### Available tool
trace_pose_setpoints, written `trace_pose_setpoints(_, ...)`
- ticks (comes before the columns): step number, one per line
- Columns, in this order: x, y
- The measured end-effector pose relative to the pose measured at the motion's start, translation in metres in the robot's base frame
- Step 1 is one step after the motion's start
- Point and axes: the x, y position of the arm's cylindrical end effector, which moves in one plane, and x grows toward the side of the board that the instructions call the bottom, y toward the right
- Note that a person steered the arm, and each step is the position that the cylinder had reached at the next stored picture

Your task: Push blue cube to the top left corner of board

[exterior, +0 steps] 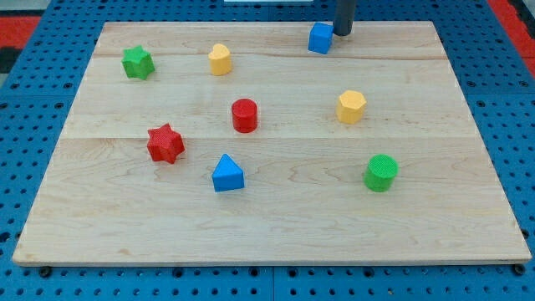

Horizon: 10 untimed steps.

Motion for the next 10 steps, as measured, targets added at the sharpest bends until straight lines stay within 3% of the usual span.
trace_pose_setpoints(2,0.015,0.000)
trace_pose_setpoints(5,0.046,-0.112)
trace_pose_setpoints(9,0.008,-0.214)
trace_pose_setpoints(10,0.016,-0.243)
